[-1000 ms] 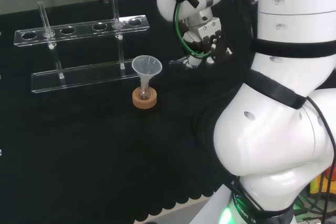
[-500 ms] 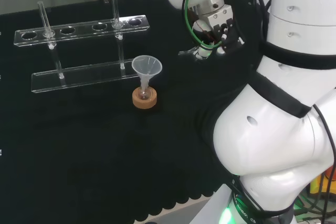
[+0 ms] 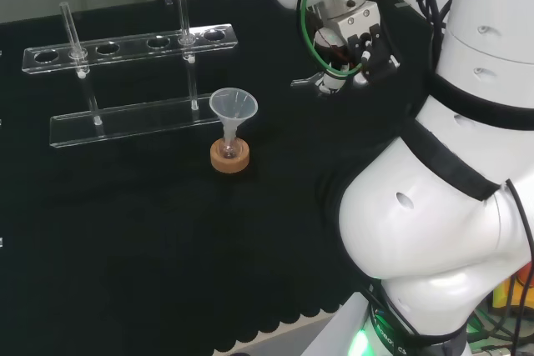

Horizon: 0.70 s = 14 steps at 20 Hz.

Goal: Pick up the weighing funnel.

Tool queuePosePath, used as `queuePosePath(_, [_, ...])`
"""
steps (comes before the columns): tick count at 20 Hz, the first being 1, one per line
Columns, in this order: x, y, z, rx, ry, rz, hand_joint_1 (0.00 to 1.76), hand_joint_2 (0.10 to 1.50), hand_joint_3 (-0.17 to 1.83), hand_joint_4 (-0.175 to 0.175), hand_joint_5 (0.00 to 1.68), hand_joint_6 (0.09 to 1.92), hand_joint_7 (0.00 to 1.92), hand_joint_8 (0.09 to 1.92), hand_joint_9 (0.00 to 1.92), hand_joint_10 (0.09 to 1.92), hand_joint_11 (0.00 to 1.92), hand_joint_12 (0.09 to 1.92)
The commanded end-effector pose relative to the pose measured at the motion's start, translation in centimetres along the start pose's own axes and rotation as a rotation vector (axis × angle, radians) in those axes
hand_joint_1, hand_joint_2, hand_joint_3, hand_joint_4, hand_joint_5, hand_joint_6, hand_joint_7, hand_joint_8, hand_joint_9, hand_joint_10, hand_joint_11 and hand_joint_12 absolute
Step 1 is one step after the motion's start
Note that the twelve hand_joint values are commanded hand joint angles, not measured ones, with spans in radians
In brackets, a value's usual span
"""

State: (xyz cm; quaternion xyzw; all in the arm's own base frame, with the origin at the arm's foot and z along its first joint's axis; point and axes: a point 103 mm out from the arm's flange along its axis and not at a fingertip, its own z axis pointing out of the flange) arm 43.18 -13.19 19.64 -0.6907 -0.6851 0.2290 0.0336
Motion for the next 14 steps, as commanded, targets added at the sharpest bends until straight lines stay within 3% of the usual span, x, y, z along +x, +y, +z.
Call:
queuePosePath(1, [0.4,-1.1,-0.5,-0.014,-0.018,-0.001,1.09,0.77,0.61,0.092,1.08,0.99,1.17,0.56,1.34,0.23,1.03,0.93])
queuePosePath(14, [1.5,-4.3,-3.1,-0.041,-0.024,-0.015,1.09,0.77,0.61,0.090,1.09,0.98,1.17,0.56,1.34,0.22,1.04,0.92])
